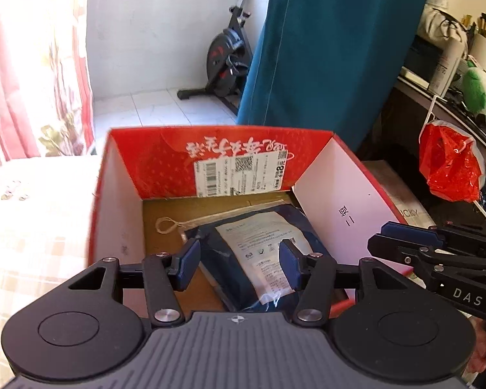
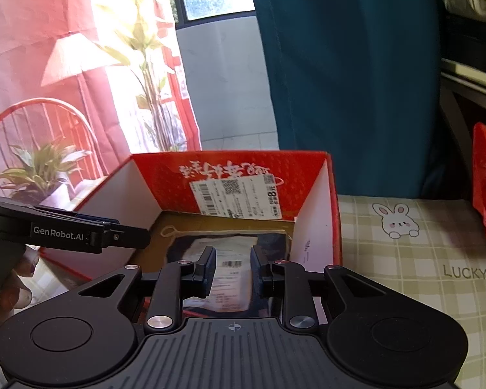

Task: Organize soft objects
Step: 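Lower the blue bag into the red box and open both grippers, then move both grippers to the white cloth bundle beside the box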

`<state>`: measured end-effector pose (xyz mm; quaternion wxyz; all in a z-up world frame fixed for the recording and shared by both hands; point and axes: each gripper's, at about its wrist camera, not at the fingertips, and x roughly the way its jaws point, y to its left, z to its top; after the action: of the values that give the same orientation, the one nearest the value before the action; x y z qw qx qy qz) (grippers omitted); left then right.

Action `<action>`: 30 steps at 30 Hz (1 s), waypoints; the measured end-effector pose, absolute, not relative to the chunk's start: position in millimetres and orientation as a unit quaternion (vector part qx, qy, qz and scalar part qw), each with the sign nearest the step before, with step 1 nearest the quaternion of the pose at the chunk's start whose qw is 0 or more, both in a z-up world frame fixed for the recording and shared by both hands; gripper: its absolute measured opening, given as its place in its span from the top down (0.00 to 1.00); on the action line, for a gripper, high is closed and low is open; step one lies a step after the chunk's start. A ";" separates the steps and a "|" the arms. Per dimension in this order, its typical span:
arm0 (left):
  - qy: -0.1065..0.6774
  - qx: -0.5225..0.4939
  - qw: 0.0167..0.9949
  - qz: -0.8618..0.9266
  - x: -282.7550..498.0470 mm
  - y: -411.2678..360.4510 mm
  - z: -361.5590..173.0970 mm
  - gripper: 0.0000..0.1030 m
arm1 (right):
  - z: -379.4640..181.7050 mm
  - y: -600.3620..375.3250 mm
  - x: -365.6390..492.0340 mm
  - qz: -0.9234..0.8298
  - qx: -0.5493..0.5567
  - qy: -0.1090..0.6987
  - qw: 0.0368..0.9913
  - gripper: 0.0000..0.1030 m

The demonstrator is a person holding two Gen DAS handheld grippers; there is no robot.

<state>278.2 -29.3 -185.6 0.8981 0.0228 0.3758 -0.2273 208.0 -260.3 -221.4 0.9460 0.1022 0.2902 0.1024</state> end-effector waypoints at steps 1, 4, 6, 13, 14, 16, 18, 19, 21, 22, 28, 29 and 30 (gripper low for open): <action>0.371 0.025 0.901 -0.224 271.8 -26.1 -181.5 0.45 | -218.1 -258.2 202.2 0.104 0.100 0.286 0.947 0.78; 0.358 0.018 0.908 -0.218 251.4 -13.8 -170.5 0.45 | -209.4 -252.0 183.5 0.112 0.106 0.280 0.948 0.78; 0.349 0.017 0.912 -0.214 236.7 -5.7 -164.8 0.45 | -204.7 -247.8 169.8 0.116 0.104 0.275 0.949 0.77; 0.324 0.032 0.924 -0.203 173.9 17.1 -159.2 0.45 | -197.6 -238.2 113.2 0.107 0.095 0.265 0.953 0.55; 0.326 0.031 0.923 -0.203 166.9 20.7 -161.2 0.45 | -198.4 -237.3 104.0 0.105 0.094 0.266 0.954 0.53; 0.333 0.026 0.921 -0.201 151.1 29.0 -166.0 0.45 | -202.3 -235.5 86.5 0.102 0.096 0.270 0.952 0.50; 0.341 0.019 0.919 -0.196 137.4 36.8 -173.0 0.44 | -207.6 -233.4 72.1 0.102 0.100 0.280 0.949 0.47; 0.346 0.014 0.917 -0.195 131.8 40.3 -177.4 0.42 | -211.1 -232.2 64.6 0.099 0.102 0.286 0.948 0.45; 0.356 0.001 0.915 -0.191 121.2 47.3 -185.6 0.37 | -218.6 -231.4 50.5 0.093 0.109 0.297 0.944 0.40; 0.357 -0.005 0.914 -0.191 116.2 50.6 -190.1 0.36 | -223.8 -230.3 45.1 0.092 0.115 0.304 0.941 0.36; 0.370 -0.004 0.911 -0.181 99.5 53.4 -217.4 0.34 | -251.0 -222.4 21.5 0.090 0.118 0.356 0.923 0.30; 0.372 -0.002 0.911 -0.178 98.3 52.6 -221.6 0.33 | -254.9 -220.9 20.4 0.089 0.117 0.363 0.920 0.28; 0.375 -0.002 0.910 -0.175 97.3 52.2 -226.3 0.33 | -258.5 -220.2 20.4 0.087 0.116 0.367 0.919 0.27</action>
<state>97.3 52.2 -226.3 0.9104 -0.0020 0.3748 -0.1751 20.4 -220.2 -258.5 0.9188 0.1156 0.3673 0.0866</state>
